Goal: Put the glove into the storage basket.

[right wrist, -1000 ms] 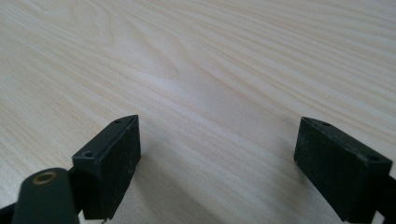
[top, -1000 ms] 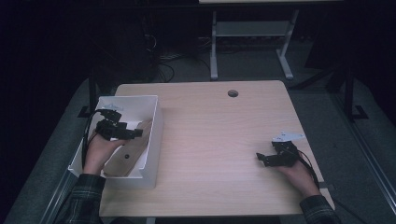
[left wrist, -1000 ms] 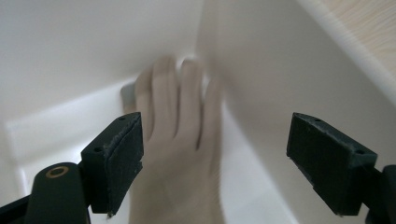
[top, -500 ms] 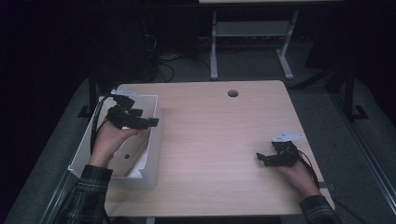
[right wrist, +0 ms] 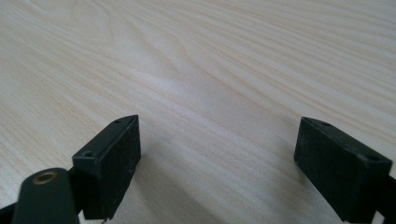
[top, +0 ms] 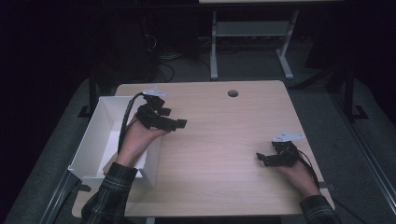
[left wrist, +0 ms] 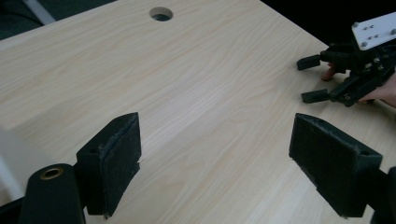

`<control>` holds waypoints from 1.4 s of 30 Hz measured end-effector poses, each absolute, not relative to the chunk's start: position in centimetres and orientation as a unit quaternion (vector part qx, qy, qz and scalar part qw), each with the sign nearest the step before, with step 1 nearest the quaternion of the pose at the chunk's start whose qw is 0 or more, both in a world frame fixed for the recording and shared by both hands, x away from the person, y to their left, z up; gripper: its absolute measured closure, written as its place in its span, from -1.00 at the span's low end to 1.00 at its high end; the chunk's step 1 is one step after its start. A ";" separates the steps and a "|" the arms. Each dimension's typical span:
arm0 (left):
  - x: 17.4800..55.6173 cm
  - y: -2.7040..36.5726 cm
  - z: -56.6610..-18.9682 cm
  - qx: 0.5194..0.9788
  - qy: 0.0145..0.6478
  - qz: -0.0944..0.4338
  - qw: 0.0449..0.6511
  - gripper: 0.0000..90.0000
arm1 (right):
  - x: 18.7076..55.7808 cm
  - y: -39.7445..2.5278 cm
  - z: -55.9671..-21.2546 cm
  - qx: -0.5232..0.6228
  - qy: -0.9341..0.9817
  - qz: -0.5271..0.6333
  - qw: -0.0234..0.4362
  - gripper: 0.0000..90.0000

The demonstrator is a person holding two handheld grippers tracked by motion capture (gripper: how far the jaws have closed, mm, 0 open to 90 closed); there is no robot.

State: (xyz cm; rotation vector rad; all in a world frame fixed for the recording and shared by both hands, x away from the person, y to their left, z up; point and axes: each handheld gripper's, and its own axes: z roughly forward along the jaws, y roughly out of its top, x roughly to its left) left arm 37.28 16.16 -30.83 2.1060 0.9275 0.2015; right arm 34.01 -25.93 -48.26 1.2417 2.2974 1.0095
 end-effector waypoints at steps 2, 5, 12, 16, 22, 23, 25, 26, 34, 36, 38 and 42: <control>37.3 15.3 -31.2 0.835 0.364 0.076 0.405 -0.64 | 34.0 -25.9 -48.2 0.438 0.808 0.355 0.169 -0.68; 37.2 14.1 -31.9 0.837 0.359 0.071 0.406 -0.64 | 34.0 -25.9 -48.2 0.438 0.808 0.355 0.168 -0.68; 36.7 11.5 -33.6 0.852 0.339 0.071 0.392 -0.64 | 34.0 -25.9 -48.2 0.438 0.809 0.355 0.168 -0.68; 36.3 10.2 -34.7 0.853 0.336 0.069 0.392 -0.64 | 34.0 -25.9 -48.2 0.438 0.809 0.355 0.168 -0.68; 35.9 8.7 -36.6 0.861 0.327 0.062 0.385 -0.64 | 34.0 -25.9 -48.2 0.438 0.809 0.355 0.168 -0.68; 35.9 8.5 -37.0 0.861 0.327 0.061 0.385 -0.64 | 34.0 -25.9 -48.2 0.438 0.809 0.355 0.168 -0.68; 35.8 8.2 -37.7 0.863 0.325 0.061 0.383 -0.64 | 34.0 -25.9 -48.2 0.438 0.809 0.355 0.168 -0.68; 35.8 8.0 -38.2 0.864 0.324 0.058 0.381 -0.64 | 34.0 -25.9 -48.2 0.438 0.809 0.355 0.168 -0.68; 35.7 7.6 -41.2 0.868 0.316 0.059 0.379 -0.64 | 34.0 -25.9 -48.2 0.437 0.809 0.355 0.168 -0.68; 35.7 7.6 -41.8 0.867 0.318 0.059 0.379 -0.64 | 34.0 -25.9 -48.2 0.437 0.809 0.355 0.168 -0.68; 35.7 7.8 -42.5 0.868 0.317 0.060 0.377 -0.64 | 34.0 -25.9 -48.2 0.436 0.810 0.355 0.169 -0.68; 35.7 8.0 -43.7 0.870 0.315 0.068 0.374 -0.64 | 34.0 -25.9 -48.3 0.436 0.810 0.355 0.169 -0.68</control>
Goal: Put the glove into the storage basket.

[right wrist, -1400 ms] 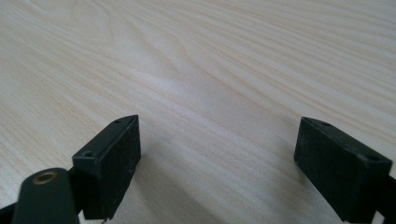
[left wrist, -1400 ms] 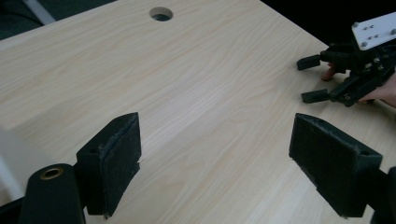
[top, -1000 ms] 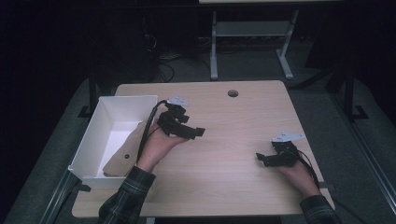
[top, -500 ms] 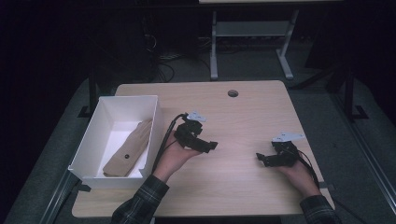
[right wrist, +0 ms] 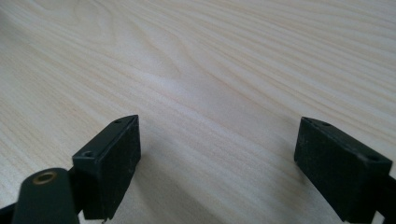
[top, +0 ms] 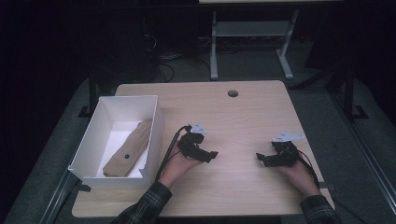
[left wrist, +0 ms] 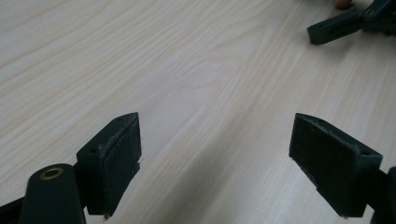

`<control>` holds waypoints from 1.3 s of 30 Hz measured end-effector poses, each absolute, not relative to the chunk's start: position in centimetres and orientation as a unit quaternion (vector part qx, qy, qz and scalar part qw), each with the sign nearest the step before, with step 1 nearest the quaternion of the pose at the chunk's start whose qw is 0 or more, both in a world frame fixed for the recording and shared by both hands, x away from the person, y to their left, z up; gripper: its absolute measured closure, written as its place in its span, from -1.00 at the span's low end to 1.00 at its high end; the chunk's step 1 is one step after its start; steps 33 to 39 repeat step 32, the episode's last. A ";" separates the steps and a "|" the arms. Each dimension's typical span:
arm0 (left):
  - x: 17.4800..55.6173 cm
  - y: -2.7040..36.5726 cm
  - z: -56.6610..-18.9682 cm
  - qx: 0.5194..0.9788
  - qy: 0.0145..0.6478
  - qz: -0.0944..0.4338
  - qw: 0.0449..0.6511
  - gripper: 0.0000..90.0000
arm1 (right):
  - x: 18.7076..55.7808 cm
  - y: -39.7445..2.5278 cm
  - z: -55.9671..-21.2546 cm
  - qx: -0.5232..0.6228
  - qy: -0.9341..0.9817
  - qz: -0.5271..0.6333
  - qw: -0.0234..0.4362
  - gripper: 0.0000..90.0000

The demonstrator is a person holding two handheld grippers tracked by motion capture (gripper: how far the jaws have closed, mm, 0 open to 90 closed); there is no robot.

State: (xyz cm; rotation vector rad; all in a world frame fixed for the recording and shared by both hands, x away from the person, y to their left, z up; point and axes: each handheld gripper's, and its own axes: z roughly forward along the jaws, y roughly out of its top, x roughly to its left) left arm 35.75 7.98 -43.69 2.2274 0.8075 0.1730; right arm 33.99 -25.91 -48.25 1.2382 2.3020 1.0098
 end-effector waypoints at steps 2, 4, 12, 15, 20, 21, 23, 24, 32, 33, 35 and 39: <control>35.8 8.1 -44.1 0.873 0.310 0.074 0.368 -0.64 | 34.0 -25.9 -48.3 0.435 0.810 0.355 0.169 -0.68; 35.8 8.2 -44.5 0.874 0.308 0.081 0.366 -0.64 | 34.0 -25.9 -48.3 0.435 0.810 0.355 0.169 -0.68; 35.8 8.5 -46.0 0.878 0.307 0.092 0.356 -0.70 | 34.0 -25.9 -48.3 0.435 0.810 0.355 0.169 -0.68; 35.7 8.5 -46.6 0.882 0.299 0.107 0.349 -0.71 | 34.0 -25.9 -48.3 0.435 0.810 0.355 0.169 -0.68; 35.4 8.6 -47.5 0.882 0.290 0.119 0.351 -0.72 | 34.0 -25.9 -48.3 0.435 0.810 0.355 0.169 -0.68; 35.3 8.7 -47.6 0.881 0.288 0.119 0.357 -0.72 | 34.0 -25.9 -48.2 0.436 0.810 0.355 0.168 -0.68; 35.2 8.9 -47.9 0.878 0.280 0.119 0.370 -0.72 | 34.0 -25.9 -48.2 0.435 0.810 0.355 0.168 -0.68; 35.2 8.9 -47.9 0.878 0.278 0.119 0.371 -0.72 | 34.0 -25.9 -48.2 0.437 0.810 0.355 0.167 -0.68; 35.1 8.9 -47.9 0.879 0.274 0.117 0.372 -0.72 | 34.0 -25.9 -48.3 0.434 0.810 0.355 0.170 -0.68; 35.1 8.9 -47.9 0.879 0.274 0.117 0.372 -0.72 | 34.0 -25.9 -48.3 0.434 0.810 0.355 0.170 -0.68; 35.1 8.9 -47.9 0.879 0.274 0.117 0.372 -0.72 | 34.0 -25.9 -48.3 0.434 0.810 0.355 0.170 -0.68; 35.1 8.9 -47.9 0.879 0.274 0.117 0.372 -0.72 | 34.0 -25.9 -48.3 0.434 0.810 0.355 0.170 -0.68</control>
